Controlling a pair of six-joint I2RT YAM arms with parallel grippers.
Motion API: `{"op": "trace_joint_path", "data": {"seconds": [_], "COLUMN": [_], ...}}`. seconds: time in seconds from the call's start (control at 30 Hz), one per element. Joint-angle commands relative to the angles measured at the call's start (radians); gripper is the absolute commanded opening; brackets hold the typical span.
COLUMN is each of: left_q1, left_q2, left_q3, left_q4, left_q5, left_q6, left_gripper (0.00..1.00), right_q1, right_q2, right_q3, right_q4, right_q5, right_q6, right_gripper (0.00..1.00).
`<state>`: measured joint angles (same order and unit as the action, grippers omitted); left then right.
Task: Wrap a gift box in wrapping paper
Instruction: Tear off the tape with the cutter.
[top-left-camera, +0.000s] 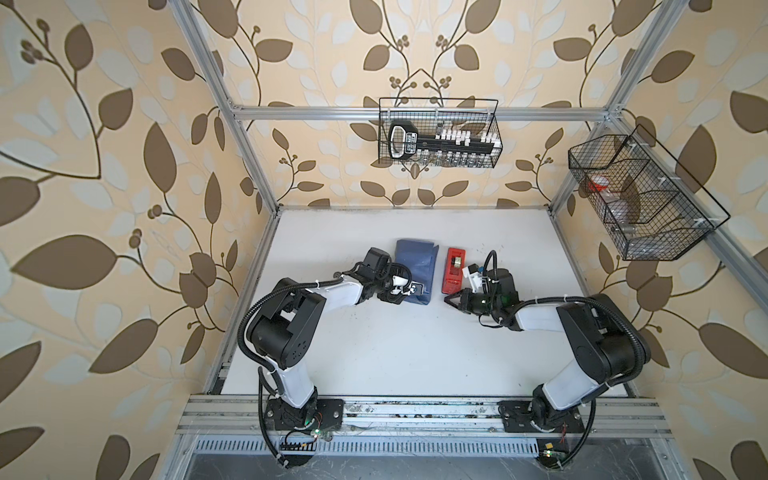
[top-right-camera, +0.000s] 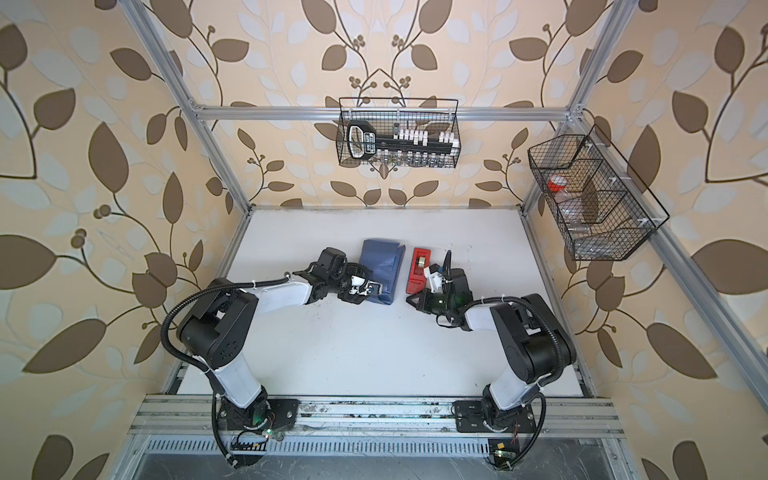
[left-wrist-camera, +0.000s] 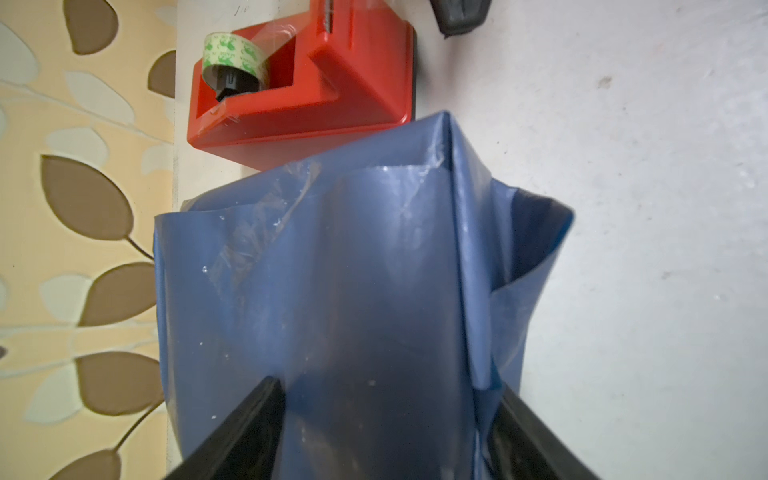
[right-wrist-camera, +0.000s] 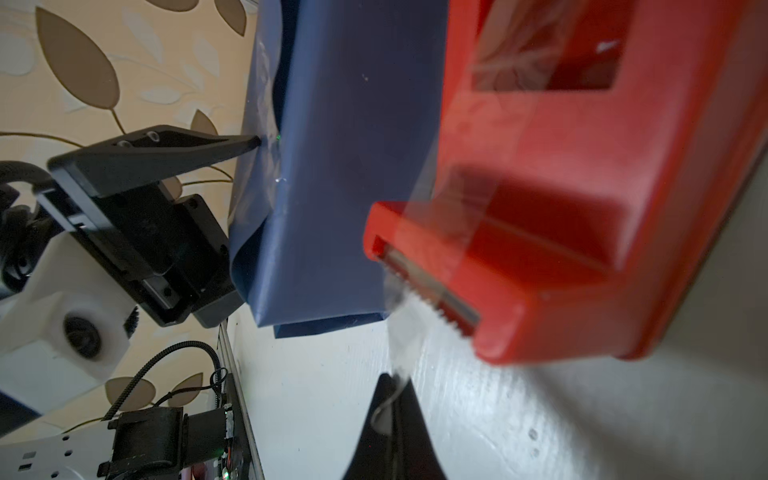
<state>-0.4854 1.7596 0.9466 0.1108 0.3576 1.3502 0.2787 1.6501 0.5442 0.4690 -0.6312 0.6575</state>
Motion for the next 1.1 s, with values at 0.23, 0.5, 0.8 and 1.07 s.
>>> {"op": "trace_joint_path", "data": {"seconds": [0.23,0.5,0.8,1.07], "left_q1": [-0.008,-0.008,-0.009,-0.009], "left_q2": [0.075,0.071,0.079,0.087], "left_q3": [-0.028,-0.020,0.002,0.008], "left_q4": [-0.155,-0.164,-0.181,-0.188], "left_q5": [-0.053,-0.048,-0.045,-0.045], "left_q6": [-0.007,-0.017,-0.047,-0.047], "left_gripper": [0.76,0.76,0.76,0.75], "right_q1": [0.007,-0.022,0.042,0.176], "right_q2": [-0.081,0.107,-0.131,-0.321], "right_q3": [0.088,0.003,-0.013,0.017], "right_q4": [-0.127,-0.044,-0.141,-0.097], "right_q5": [0.016,0.090,0.032,0.022], "right_q6": [-0.040,-0.073,-0.127,-0.088], "right_gripper": [0.00,0.00,0.00,0.00]}}
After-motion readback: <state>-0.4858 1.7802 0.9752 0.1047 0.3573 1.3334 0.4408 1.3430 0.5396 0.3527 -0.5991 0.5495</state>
